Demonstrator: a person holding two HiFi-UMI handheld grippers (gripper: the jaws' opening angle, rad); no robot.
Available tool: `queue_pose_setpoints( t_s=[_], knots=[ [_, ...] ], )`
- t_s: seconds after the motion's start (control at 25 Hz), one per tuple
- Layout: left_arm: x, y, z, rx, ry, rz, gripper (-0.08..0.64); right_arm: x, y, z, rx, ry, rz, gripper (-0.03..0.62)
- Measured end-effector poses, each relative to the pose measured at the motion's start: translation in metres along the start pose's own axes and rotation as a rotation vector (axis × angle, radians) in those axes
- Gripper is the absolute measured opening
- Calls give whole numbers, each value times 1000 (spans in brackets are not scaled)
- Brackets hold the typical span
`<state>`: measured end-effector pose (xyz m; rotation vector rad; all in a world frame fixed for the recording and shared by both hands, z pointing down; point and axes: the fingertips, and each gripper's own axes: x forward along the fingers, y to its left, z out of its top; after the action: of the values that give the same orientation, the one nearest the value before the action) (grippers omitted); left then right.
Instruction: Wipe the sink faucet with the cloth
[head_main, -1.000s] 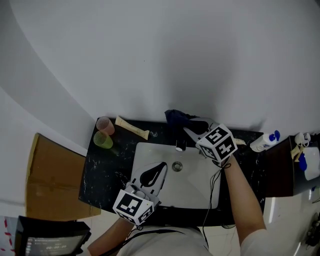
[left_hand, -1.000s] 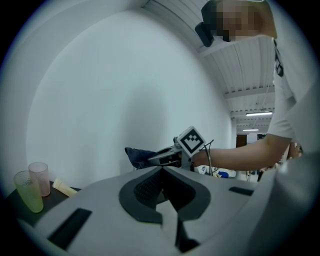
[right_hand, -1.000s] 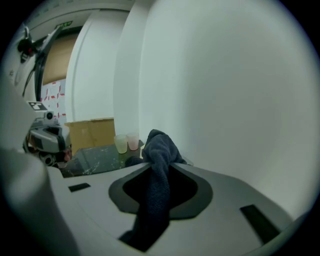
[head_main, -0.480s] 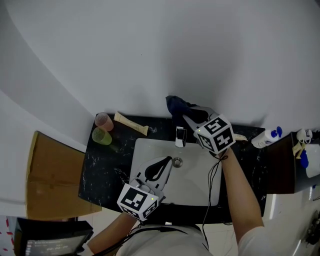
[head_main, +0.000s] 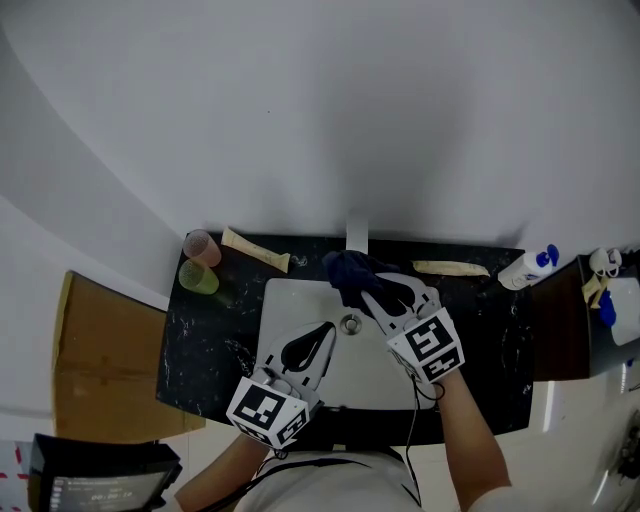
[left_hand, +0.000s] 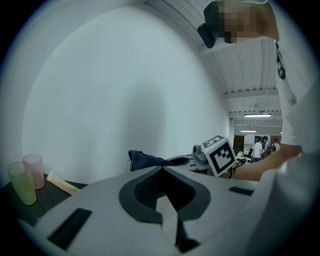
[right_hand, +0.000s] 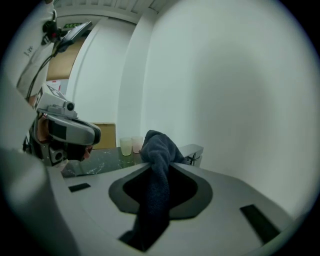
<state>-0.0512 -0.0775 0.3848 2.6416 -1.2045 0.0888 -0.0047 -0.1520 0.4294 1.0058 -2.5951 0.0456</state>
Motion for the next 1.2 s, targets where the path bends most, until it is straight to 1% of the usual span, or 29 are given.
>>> queue_pose_setpoints(
  t_s=[0.12, 0.2, 0.28, 0.44, 0.52, 0.6, 0.68, 0.8, 0.88, 0.96, 1.08, 1.16, 1.2],
  knots=[
    [-2, 1, -2, 3, 1, 3, 0, -8, -7, 18, 25, -73, -18, 89],
    [-3, 3, -2, 3, 1, 9, 0, -8, -21, 29, 29, -80, -48, 89],
    [-4, 4, -2, 2, 2, 14, 0, 5, -33, 35, -7, -28, -53, 89],
    [-5, 4, -3, -2, 2, 21, 0, 45, -50, 31, -129, 142, -12, 89],
    [-6, 5, -5, -2, 3, 27, 0, 62, -61, 32, -164, 181, -7, 89],
    [-9, 7, -8, -3, 2, 34, 0, 76, -80, 34, -146, 190, -28, 89],
    [-12, 9, -6, -6, 11, 51, 0, 85, -101, 34, -103, 197, -65, 89],
    [-14, 10, -8, -9, 4, 56, 0, 87, -113, 35, -66, 194, -110, 89],
    [-13, 9, -9, -9, 1, 52, 0, 82, -109, 34, -59, 174, -108, 89],
    [-13, 9, -12, -11, -2, 45, 0, 73, -95, 32, -55, 140, -69, 89],
    [-11, 7, -14, -19, 1, 38, 0, 52, -61, 29, -66, 90, -9, 89],
    [-11, 5, -9, -23, 13, 41, 0, 38, -35, 25, -103, 74, 8, 89],
    [-11, 3, -7, -24, 17, 42, 0, 31, -24, 21, -142, 75, -1, 89]
  ],
)
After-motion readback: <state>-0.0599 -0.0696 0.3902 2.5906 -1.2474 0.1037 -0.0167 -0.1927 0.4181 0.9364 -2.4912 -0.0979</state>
